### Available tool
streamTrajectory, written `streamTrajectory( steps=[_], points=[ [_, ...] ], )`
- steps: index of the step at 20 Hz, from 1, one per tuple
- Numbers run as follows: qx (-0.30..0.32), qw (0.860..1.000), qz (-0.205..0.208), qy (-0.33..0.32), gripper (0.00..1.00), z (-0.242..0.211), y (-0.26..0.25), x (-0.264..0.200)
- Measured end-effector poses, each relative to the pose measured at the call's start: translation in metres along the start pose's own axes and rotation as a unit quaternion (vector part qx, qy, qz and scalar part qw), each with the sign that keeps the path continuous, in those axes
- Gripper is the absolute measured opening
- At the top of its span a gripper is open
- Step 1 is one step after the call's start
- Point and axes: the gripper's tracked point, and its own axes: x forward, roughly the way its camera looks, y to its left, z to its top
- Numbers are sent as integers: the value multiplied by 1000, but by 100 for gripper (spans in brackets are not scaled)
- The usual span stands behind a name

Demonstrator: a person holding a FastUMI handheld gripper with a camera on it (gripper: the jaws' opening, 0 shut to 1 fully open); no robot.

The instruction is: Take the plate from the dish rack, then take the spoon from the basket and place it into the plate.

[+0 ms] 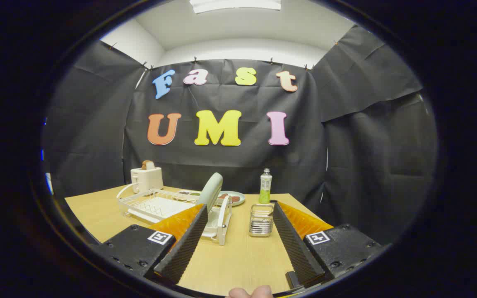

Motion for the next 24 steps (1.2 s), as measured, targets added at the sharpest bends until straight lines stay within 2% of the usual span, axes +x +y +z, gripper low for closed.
streamTrajectory(
  steps=[24],
  points=[
    [45,999,-23,9,100,-8,-13,15]
  ],
)
